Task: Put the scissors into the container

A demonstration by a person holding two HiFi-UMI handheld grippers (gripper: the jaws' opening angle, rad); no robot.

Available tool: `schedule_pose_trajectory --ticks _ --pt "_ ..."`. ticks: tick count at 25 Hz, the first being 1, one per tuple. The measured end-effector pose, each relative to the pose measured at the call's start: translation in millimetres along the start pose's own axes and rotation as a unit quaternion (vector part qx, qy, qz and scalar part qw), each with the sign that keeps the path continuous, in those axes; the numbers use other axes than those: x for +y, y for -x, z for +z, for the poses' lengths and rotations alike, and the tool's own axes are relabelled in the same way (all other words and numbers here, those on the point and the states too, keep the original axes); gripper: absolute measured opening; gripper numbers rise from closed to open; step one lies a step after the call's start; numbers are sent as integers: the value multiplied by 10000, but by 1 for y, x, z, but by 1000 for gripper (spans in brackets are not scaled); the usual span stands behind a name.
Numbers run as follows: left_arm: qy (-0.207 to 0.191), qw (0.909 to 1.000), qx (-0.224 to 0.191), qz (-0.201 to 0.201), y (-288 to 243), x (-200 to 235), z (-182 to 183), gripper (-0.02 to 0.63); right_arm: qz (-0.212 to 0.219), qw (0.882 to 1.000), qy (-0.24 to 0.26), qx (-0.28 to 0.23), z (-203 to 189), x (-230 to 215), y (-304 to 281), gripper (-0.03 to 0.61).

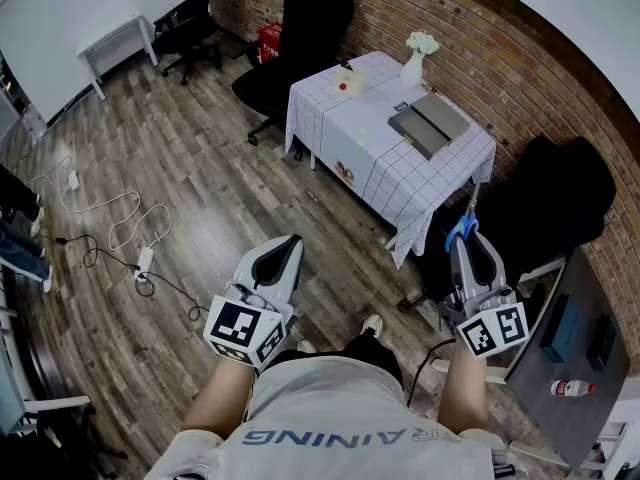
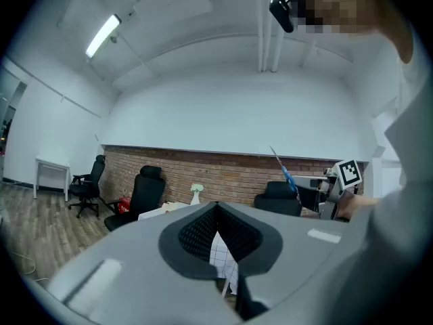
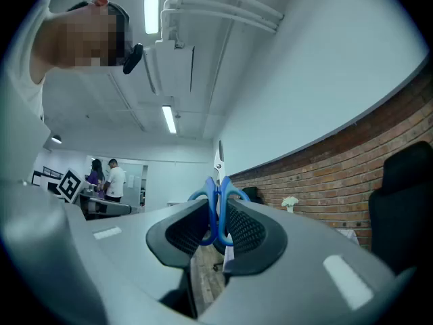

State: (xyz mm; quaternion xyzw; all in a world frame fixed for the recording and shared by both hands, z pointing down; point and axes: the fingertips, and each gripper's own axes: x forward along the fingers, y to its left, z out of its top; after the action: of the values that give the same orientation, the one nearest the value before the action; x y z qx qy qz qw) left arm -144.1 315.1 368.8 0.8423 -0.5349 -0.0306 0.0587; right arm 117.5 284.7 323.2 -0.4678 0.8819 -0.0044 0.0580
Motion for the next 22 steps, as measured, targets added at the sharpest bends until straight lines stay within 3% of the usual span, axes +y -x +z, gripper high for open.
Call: schedule_pose_trajectory --ticks 22 --pt "206 9997 72 -134 -10 3 -7 0 -217 9997 60 -92 6 -10 1 103"
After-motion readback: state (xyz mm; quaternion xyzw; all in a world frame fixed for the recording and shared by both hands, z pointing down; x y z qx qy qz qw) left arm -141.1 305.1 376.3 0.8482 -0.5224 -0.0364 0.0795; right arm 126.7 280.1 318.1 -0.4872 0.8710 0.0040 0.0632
